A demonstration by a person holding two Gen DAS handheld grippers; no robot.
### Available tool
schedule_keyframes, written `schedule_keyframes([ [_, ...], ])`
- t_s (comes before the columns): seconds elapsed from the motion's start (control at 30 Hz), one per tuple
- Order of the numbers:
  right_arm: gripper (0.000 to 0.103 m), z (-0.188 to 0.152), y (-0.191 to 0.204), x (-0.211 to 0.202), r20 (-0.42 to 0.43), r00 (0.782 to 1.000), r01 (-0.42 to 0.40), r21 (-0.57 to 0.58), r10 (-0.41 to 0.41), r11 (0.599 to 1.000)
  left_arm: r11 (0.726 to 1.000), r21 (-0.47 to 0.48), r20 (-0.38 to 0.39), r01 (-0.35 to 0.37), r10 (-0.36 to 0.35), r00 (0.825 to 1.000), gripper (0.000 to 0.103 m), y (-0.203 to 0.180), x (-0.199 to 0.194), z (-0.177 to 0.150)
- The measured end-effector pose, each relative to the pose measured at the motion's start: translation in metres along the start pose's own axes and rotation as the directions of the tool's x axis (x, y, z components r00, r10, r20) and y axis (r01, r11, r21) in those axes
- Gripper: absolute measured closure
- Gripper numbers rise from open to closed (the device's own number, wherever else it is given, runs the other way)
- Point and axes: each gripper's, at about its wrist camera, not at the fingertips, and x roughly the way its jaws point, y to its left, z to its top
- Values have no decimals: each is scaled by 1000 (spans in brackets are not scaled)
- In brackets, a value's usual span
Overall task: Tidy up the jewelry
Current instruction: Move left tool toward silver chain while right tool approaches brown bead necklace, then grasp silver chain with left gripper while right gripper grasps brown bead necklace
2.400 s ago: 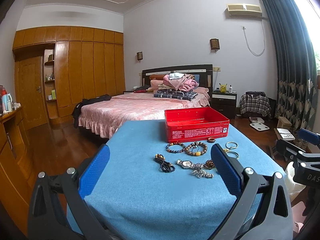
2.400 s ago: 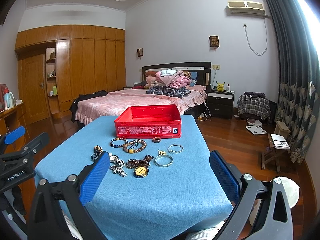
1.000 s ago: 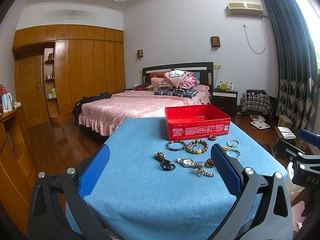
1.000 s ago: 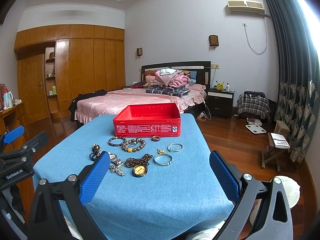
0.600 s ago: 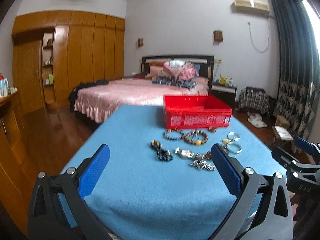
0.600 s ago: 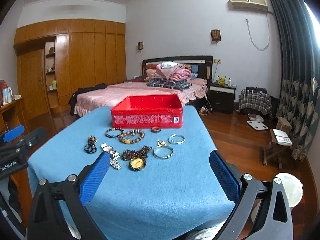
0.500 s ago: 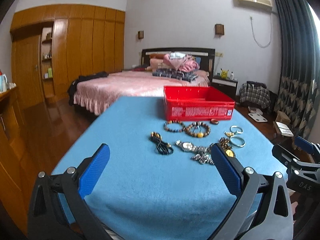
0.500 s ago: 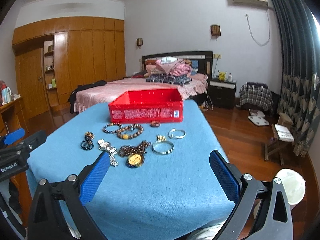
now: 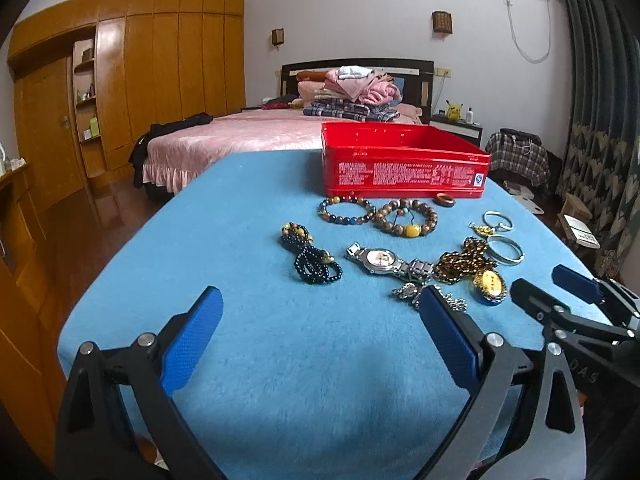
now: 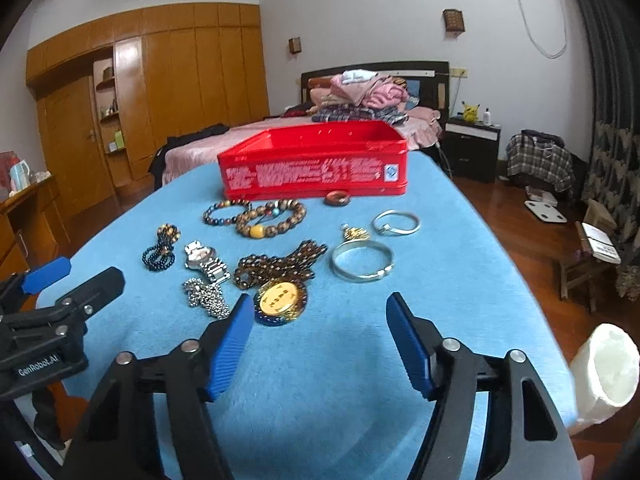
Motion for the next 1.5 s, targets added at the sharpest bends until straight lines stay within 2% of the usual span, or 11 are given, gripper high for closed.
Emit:
schedule_keyframes([
  [0.1,38,0,3,10,-15,1000,-10,1,10,1000,1000,-6,-13,-5,5,1000,8,2,8,-2],
  [0.2,43,1,6,18,-24,999,-22,-7,22,1000,1000,-4,-18,-13,13,1000,12,4,14,-2],
  [0.3,44,4,13,26,-28,999,-25,-25,24,999,1000,-2,-33,-11,11,999,18,7,21,-2],
  [0.43,45,10,19,35,-38,998,-42,-44,40,998,1000,-2,-43,2,-2,999,18,6,27,-2],
  [0.63,67,12,14,35,-61,996,-64,-79,59,995,999,0,-48,33,-33,998,18,0,29,0],
  [1.0,68,4,-15,14,-65,998,-4,-84,-2,996,992,24,-63,122,-121,991,20,-41,31,2],
  [1.2,68,2,-26,11,-53,999,-16,-62,12,998,991,17,-105,132,-129,986,27,-55,46,-1],
  [1.4,67,2,-28,12,-44,999,-31,-46,29,998,989,17,-111,145,-142,984,40,-65,49,-6],
  [1.47,67,2,-29,12,-44,998,-36,-41,34,999,988,15,-104,153,-151,983,56,-65,50,-6],
  [1.5,67,2,-28,12,-44,998,-36,-40,34,999,988,10,-100,155,-153,983,60,-64,50,-6],
])
